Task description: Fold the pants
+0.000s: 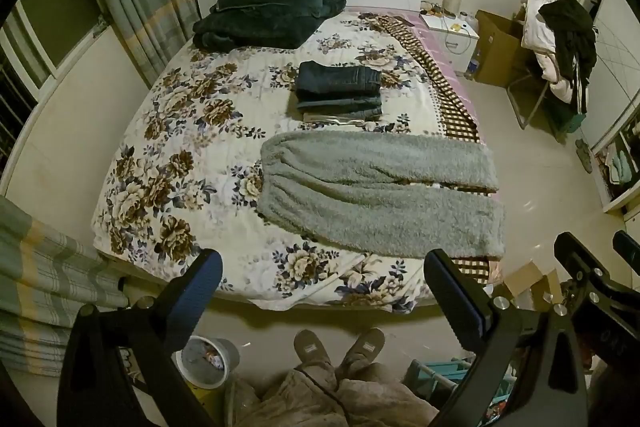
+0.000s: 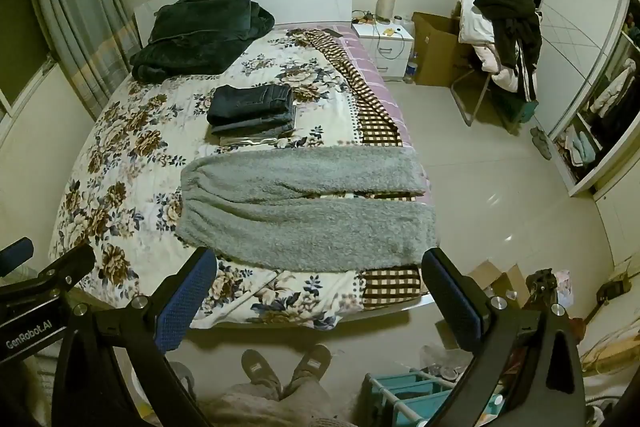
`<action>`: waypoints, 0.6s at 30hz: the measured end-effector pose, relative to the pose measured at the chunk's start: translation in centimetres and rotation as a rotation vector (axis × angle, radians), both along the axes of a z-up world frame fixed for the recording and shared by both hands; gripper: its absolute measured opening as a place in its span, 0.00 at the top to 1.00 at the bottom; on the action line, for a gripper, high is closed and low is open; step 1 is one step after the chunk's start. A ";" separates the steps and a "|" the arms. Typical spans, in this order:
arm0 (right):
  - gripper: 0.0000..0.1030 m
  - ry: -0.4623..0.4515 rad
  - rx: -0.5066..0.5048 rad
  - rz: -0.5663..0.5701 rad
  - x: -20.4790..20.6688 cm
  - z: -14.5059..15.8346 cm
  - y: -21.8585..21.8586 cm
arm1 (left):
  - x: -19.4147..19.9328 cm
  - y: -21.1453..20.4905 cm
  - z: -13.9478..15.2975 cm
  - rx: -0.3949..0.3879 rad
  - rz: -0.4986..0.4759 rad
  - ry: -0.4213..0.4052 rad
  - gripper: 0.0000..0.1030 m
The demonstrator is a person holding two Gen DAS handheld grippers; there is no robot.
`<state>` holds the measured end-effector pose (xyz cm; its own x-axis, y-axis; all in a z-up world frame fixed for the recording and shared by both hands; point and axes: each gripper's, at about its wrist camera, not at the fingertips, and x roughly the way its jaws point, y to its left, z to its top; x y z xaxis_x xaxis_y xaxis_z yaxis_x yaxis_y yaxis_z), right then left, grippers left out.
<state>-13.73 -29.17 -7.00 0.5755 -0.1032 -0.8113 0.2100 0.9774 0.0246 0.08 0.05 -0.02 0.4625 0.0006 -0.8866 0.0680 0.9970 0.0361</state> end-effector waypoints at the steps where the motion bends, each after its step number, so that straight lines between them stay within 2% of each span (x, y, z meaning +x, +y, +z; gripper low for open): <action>1: 0.00 0.001 0.001 0.003 0.0 0.0 0.0 | -0.1 -0.1 0.0 -0.001 0.001 -0.002 0.00; 18: 0.00 0.003 0.002 0.005 0.6 -0.1 0.0 | -0.1 0.0 0.0 0.001 0.002 -0.004 0.00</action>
